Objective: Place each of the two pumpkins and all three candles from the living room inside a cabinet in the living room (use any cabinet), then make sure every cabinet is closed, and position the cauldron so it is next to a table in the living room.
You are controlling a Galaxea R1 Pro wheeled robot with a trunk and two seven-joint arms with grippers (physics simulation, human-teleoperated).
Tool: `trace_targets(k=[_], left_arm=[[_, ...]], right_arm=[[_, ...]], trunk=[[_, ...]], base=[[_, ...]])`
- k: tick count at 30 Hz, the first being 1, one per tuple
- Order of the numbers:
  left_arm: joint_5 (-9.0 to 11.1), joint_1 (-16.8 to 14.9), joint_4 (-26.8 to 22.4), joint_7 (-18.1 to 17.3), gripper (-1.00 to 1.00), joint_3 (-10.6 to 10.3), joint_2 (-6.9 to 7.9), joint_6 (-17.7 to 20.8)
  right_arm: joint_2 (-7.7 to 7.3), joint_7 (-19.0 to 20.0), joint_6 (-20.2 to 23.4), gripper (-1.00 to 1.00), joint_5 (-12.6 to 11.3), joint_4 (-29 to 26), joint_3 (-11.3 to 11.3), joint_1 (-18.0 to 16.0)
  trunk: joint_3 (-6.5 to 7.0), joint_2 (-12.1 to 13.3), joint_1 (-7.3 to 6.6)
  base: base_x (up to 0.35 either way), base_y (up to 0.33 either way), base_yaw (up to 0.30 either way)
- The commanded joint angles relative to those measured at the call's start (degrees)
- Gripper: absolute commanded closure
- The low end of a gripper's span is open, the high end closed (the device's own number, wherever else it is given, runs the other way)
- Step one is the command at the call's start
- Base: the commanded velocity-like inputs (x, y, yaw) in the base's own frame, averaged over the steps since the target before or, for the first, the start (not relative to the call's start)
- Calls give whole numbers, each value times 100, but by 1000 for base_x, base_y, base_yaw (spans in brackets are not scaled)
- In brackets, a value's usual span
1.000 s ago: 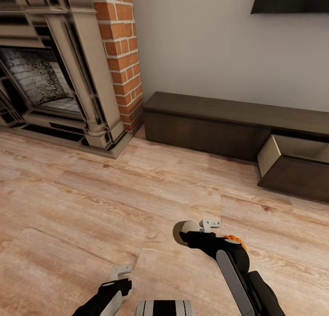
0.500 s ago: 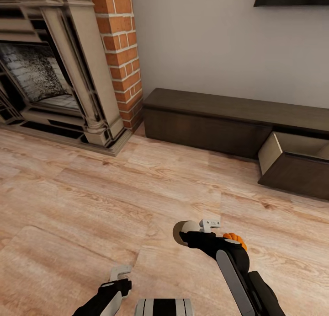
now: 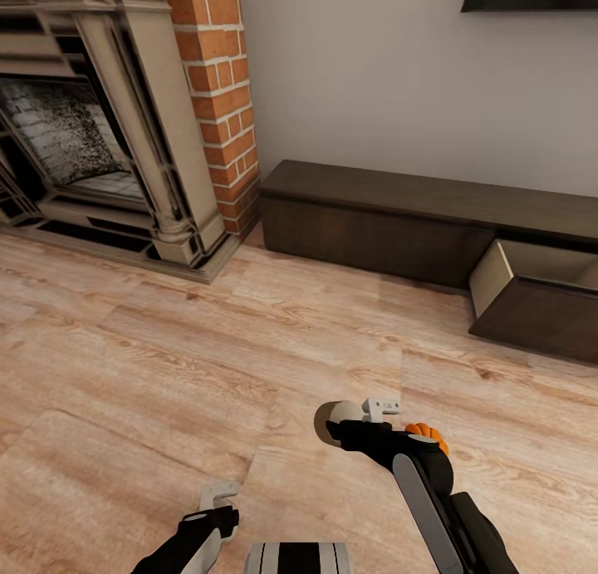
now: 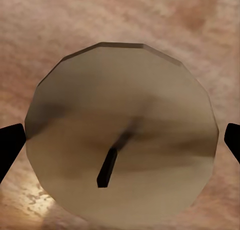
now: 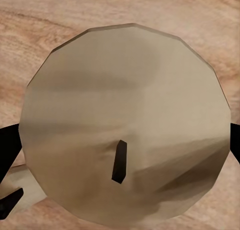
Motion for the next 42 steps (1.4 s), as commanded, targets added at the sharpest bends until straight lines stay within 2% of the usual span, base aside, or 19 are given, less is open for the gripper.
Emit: trace_targets(k=[1, 18, 21, 34, 37, 42], left_arm=[[50, -2, -12, 49, -100, -49, 6, 21], [54, -4, -42, 49, -100, -49, 14, 21], [54, -5, -47, 49, -100, -49, 15, 21], [54, -4, -45, 49, -100, -49, 7, 21], [54, -3, -42, 49, -100, -49, 7, 21], [54, -3, -39, 49, -100, -49, 7, 21]], right_arm=[[2, -65, 15, 100, -62, -6, 4, -3], [4, -65, 16, 100, -62, -6, 5, -3], [4, -65, 18, 100, -62, -6, 8, -3], [4, -65, 15, 100, -62, -6, 11, -3], [4, -65, 16, 100, -62, -6, 12, -3], [10, -65, 18, 100, -62, -6, 12, -3]], trunk=[[-4, -2, -1], [-4, -2, -1], [-71, -6, 7], [-71, -6, 7], [-137, -10, 15], [-137, -10, 15]], base=[[0, 0, 0], [0, 0, 0], [0, 0, 0], [0, 0, 0], [0, 0, 0], [0, 0, 0]])
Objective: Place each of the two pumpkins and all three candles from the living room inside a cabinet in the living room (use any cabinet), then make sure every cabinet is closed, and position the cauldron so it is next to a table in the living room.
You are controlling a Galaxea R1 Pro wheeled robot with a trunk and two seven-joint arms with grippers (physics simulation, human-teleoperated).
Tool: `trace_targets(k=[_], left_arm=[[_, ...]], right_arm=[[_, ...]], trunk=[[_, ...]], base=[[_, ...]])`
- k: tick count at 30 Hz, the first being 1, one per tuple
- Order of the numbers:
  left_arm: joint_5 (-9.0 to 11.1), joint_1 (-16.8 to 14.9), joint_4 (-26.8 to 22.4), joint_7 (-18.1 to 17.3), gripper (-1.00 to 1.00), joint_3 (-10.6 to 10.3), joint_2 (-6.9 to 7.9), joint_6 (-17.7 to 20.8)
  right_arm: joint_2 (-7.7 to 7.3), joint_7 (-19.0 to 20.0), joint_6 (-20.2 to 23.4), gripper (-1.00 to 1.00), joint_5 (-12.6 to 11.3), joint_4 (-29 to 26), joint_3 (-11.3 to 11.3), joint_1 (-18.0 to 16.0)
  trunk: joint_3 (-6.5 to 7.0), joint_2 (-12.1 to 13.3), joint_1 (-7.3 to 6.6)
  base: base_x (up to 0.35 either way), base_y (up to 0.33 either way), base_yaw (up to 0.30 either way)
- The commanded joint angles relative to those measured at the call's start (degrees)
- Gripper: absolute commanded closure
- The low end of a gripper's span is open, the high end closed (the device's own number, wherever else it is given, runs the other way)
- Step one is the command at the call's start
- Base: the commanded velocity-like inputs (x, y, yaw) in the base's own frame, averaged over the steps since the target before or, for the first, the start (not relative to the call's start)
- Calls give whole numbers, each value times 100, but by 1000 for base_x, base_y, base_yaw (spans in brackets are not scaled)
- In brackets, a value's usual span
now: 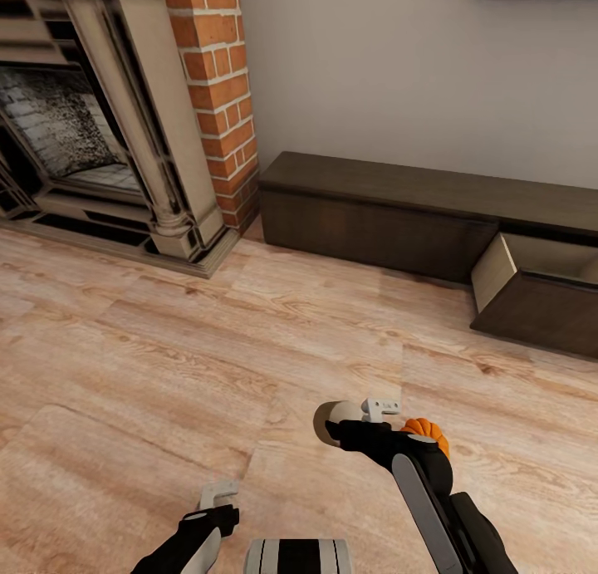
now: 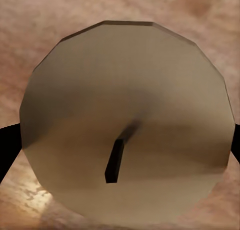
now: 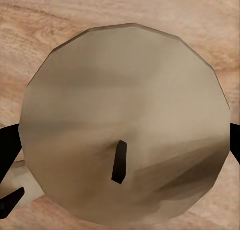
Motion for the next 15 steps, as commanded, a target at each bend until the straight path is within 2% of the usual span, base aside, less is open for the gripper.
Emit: trace_targets(k=[1, 13, 14, 15], left_arm=[[45, -2, -11, 50, -100, -48, 6, 21], [45, -3, -19, 50, -100, -48, 8, 20], [45, -3, -19, 50, 100, -48, 9, 17], [45, -3, -21, 50, 100, -48, 8, 16]], right_arm=[[1, -65, 13, 100, -63, -6, 4, -3], [3, -65, 13, 100, -63, -6, 4, -3], [3, -65, 13, 100, -63, -6, 4, -3], [3, -65, 13, 100, -63, -6, 4, -3]], trunk=[[-4, -2, -1], [-4, -2, -1], [-4, -2, -1], [-4, -2, -1]], base=[[0, 0, 0], [0, 0, 0], [0, 0, 0], [0, 0, 0]])
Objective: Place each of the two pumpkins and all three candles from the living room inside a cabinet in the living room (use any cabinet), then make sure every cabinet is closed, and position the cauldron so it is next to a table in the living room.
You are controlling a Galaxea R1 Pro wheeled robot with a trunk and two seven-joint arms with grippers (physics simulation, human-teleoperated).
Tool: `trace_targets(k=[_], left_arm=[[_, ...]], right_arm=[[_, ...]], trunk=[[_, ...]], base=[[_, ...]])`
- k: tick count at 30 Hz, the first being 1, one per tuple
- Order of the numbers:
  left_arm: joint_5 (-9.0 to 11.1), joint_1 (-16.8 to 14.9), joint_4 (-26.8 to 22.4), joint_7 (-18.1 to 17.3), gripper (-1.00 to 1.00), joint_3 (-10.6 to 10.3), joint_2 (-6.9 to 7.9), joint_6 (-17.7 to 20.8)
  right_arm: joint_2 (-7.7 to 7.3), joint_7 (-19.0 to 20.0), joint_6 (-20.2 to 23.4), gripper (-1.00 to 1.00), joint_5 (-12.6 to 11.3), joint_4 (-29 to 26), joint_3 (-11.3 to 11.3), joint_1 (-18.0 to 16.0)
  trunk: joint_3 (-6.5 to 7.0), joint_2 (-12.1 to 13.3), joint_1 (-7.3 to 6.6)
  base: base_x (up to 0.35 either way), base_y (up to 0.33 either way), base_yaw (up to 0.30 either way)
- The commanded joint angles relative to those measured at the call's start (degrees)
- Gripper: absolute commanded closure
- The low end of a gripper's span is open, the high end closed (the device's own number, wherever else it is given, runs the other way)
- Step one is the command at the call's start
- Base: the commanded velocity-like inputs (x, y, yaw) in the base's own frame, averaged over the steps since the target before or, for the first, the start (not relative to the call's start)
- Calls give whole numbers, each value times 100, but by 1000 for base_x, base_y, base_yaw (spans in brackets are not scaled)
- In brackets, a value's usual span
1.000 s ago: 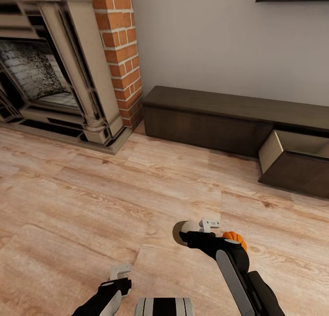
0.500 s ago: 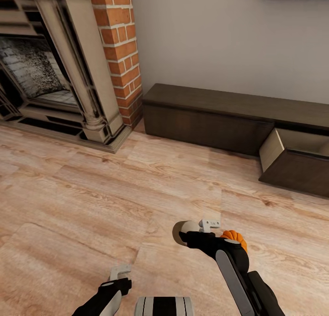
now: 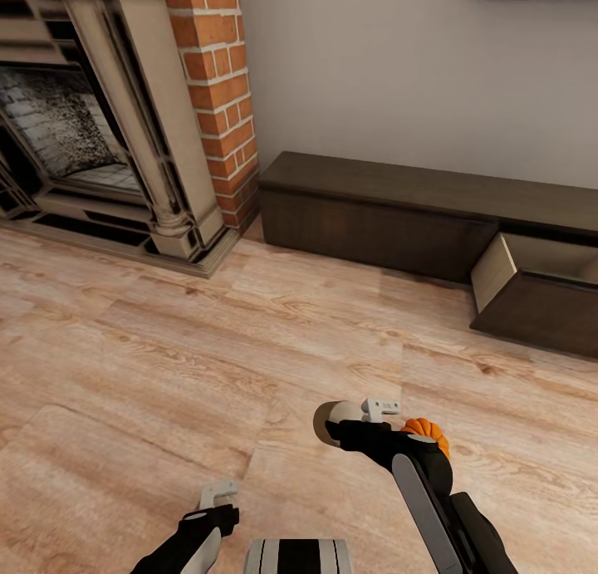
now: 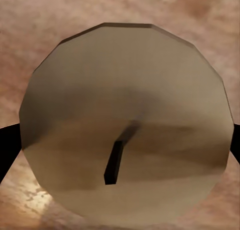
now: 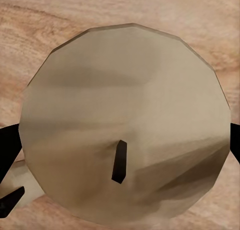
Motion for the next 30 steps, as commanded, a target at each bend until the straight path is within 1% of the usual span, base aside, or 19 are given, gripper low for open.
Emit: trace_targets(k=[1, 30], left_arm=[[40, -2, -14, 50, 100, -48, 7, 21], [45, -10, -45, 50, 100, -48, 12, 24]], right_arm=[[0, -65, 14, 100, -64, -6, 4, -3], [18, -65, 17, 100, -64, -2, 4, -3]], trunk=[[-4, -2, -1], [-4, -2, -1]], base=[[0, 0, 0], [0, 0, 0]])
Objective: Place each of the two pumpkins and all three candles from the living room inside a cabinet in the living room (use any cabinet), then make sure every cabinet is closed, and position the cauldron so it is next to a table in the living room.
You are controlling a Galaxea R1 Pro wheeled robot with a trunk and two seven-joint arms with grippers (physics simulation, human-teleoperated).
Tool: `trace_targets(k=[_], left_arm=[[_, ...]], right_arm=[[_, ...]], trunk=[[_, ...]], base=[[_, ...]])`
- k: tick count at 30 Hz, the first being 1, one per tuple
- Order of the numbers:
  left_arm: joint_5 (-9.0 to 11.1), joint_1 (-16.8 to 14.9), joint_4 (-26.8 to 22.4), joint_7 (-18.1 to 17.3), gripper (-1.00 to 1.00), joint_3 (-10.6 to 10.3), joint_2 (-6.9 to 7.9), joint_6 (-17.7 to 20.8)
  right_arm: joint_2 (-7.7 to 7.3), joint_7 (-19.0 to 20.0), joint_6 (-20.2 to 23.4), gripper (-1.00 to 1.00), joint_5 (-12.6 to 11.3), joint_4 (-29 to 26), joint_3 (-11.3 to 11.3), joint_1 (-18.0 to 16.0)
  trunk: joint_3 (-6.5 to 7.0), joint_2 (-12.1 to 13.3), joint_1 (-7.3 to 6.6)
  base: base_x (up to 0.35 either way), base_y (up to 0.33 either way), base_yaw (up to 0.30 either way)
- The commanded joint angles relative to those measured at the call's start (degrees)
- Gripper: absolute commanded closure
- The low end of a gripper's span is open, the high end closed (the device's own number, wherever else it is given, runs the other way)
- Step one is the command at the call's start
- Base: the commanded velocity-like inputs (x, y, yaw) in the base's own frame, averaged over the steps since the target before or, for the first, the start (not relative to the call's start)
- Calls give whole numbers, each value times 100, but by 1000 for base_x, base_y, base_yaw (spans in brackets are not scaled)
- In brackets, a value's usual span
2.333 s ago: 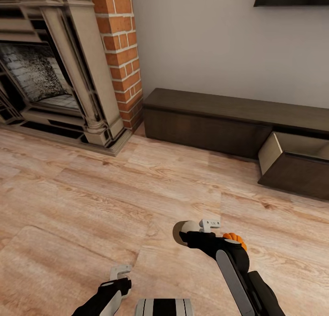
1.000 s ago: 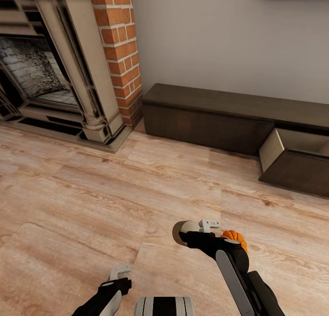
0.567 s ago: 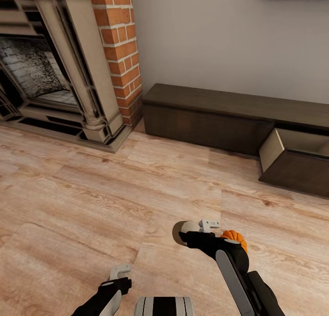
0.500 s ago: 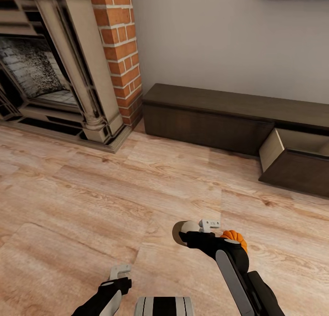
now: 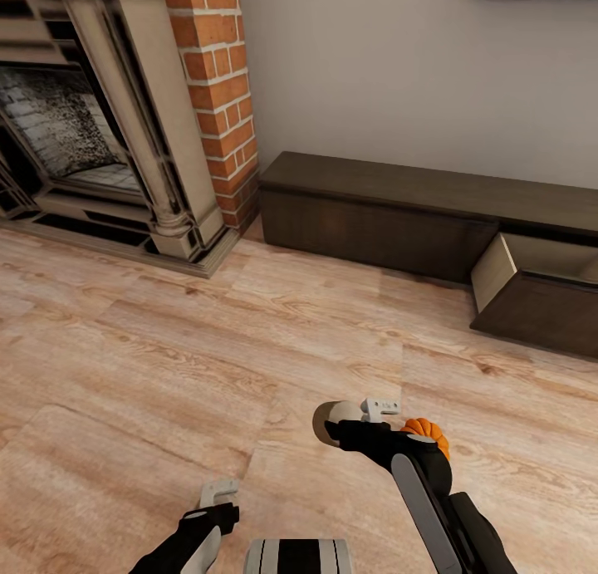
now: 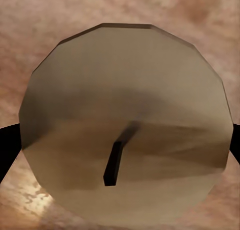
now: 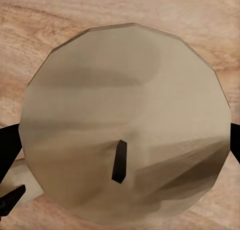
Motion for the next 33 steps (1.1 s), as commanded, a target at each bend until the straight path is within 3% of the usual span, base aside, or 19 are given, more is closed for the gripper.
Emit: trace_targets(k=[1, 14, 18, 20, 26, 28, 30, 32, 33], left_arm=[[46, -3, -11, 47, 100, -48, 6, 21], [54, -4, -47, 25, 100, -36, 13, 81], [79, -1, -468, 20, 100, -11, 24, 199], [95, 4, -727, 15, 100, 3, 66, 429], [133, -12, -1709, 13, 100, 57, 425, 1557], [135, -27, -1922, 21, 100, 185, 543, 1952], [136, -39, -2171, 26, 100, 509, 665, 2369], [131, -84, -2595, 32, 100, 1066, 781, 3017], [130, -110, -2707, 34, 100, 1186, 800, 3207]], right_arm=[[0, -65, 14, 100, -62, -5, 4, -3], [-12, -65, 14, 100, -62, -1, 4, -3], [-15, -65, 14, 100, -62, -1, 4, -3], [-22, -65, 14, 100, -59, -1, 1, -3], [-48, -72, 13, 100, -54, 2, -17, -3], [-54, -73, 14, 100, -54, 3, -19, -3], [-58, -73, 14, 100, -53, 6, -25, -3], [-60, -74, 13, 100, -53, 7, -29, -3], [-60, -74, 14, 100, -53, 7, -29, -3]], trunk=[[18, 0, -4], [306, 17, -37], [395, 22, -48], [439, 25, -53], [572, 33, -68], [616, 36, -73], [661, 38, -78], [705, 41, -84], [727, 42, -86]], base=[[0, 0, 0], [0, 0, 0], [0, 0, 0], [0, 0, 0], [0, 0, 0], [0, 0, 0], [0, 0, 0], [0, 0, 0], [0, 0, 0]])
